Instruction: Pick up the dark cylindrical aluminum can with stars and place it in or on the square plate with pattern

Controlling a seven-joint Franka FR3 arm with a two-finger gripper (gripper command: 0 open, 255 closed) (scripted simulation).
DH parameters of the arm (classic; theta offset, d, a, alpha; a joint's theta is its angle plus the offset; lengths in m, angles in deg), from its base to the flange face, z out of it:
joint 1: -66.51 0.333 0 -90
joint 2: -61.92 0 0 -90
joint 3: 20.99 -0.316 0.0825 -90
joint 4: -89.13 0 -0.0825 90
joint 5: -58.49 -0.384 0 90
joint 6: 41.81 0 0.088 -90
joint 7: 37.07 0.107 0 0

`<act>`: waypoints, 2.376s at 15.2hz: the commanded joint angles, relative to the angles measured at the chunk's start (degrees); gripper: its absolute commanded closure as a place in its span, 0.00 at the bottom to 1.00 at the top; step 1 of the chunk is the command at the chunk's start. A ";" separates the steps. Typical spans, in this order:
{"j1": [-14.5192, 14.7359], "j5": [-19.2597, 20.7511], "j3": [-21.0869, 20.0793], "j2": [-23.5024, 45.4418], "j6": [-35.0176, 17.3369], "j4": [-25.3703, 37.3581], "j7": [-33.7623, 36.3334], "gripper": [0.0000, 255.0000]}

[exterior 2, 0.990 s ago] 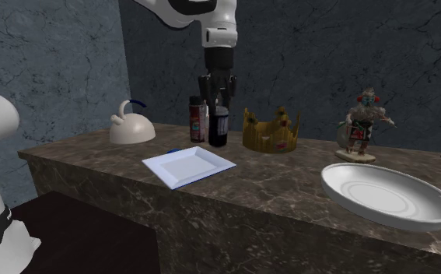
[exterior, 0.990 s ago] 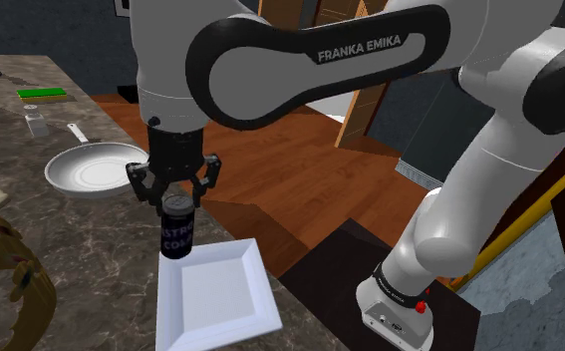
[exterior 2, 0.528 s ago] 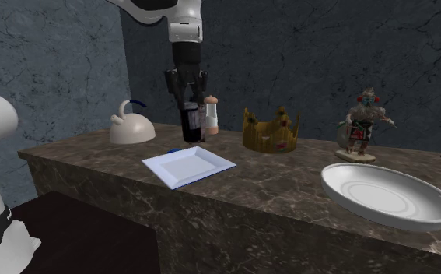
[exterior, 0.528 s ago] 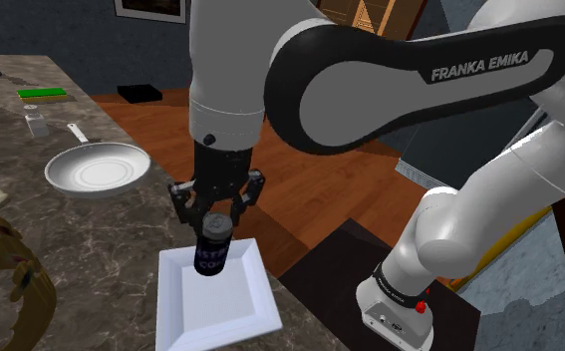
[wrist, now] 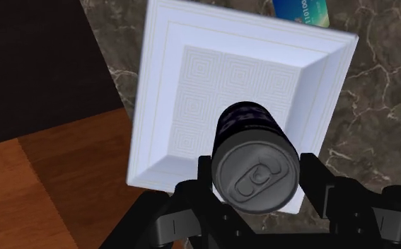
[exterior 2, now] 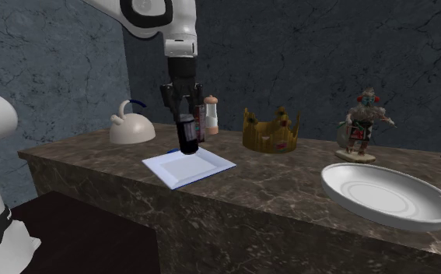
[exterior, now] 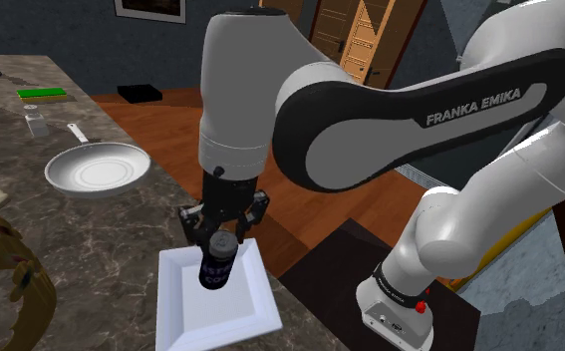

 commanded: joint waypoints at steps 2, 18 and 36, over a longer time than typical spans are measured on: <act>-0.02 0.16 -0.55 0.80 -2.46 -1.66 0.26 1.00; -0.35 1.33 -2.18 4.10 -9.59 -5.86 1.39 1.00; -0.01 0.06 -0.36 0.47 -1.72 -1.23 0.12 0.00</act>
